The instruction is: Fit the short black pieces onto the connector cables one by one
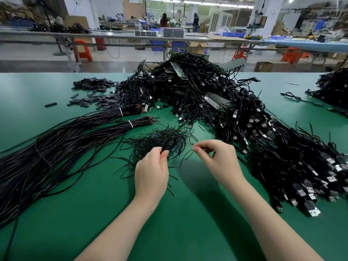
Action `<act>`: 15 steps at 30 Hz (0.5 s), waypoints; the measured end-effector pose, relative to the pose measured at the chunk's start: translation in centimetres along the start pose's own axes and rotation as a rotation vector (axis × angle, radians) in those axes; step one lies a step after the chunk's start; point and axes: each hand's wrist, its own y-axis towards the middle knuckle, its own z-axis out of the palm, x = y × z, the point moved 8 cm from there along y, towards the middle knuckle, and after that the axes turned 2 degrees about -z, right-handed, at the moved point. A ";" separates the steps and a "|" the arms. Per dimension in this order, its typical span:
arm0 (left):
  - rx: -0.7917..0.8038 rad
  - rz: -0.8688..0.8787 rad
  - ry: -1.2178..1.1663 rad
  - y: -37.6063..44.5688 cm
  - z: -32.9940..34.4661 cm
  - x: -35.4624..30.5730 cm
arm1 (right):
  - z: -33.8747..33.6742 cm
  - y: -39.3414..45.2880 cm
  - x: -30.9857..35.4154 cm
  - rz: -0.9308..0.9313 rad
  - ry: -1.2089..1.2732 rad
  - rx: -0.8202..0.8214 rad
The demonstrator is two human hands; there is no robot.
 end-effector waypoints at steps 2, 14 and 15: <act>0.018 0.031 0.029 -0.1 0.3 -0.2 | -0.2 -0.1 2.0 -0.178 -0.035 0.015; 0.231 0.191 0.040 -0.8 2.0 -2.4 | 0.7 1.9 6.0 -0.381 -0.230 0.189; 0.249 0.213 0.059 -0.9 2.2 -2.6 | 0.7 2.1 5.6 -0.352 -0.203 0.232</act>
